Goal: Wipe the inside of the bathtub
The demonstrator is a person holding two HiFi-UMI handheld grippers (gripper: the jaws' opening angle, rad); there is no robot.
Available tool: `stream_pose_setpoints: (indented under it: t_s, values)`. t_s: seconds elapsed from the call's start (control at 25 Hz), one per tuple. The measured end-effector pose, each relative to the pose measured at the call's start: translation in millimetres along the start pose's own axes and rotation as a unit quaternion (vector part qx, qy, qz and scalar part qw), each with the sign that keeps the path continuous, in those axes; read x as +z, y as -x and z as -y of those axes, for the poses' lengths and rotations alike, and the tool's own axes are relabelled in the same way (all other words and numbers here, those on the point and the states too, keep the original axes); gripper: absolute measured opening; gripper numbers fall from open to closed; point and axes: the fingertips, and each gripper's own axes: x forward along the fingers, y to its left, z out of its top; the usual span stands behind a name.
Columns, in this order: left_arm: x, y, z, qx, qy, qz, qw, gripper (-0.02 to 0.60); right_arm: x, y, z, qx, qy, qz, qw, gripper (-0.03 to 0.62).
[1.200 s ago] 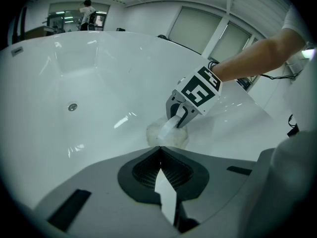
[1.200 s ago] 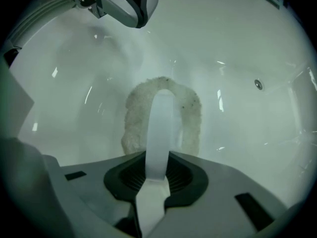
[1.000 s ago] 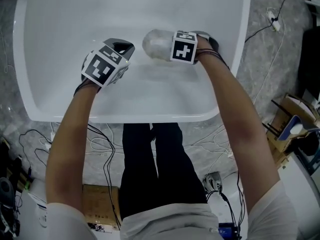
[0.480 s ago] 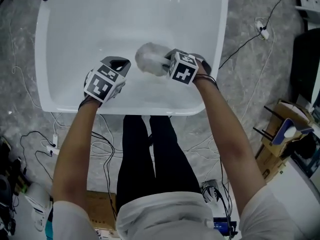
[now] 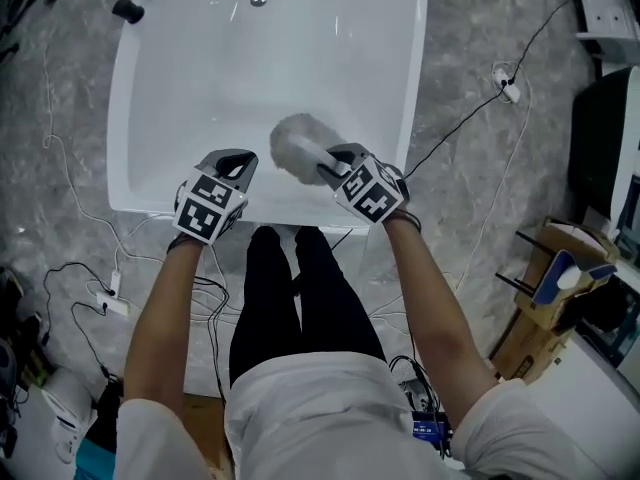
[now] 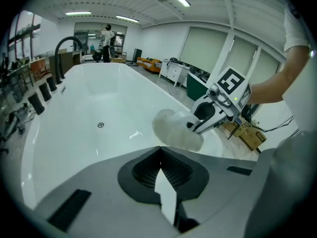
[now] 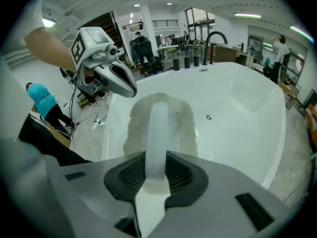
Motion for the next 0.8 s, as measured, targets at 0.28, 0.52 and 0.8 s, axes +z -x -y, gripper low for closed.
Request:
stream_pose_setpoints:
  t_s: [0.28,0.52,0.8]
  values:
    - [17.5,56.8,17.8,0.028,0.036,0.040,0.9981,0.012,21.4,65.5,-28.0,-0.026,-0.043,0.060,0.997,0.101]
    - [42.2,103.9,38.1,0.053,0.050,0.082,0.9939,0.012,42.9,131.0,-31.4,-0.062,-0.061,0.111,0.990,0.101]
    - [74.5,150.5,56.0,0.071,0.053,0.120,0.9888,0.012,69.1,200.9,-30.2,-0.092,-0.075,0.185,0.976,0.101]
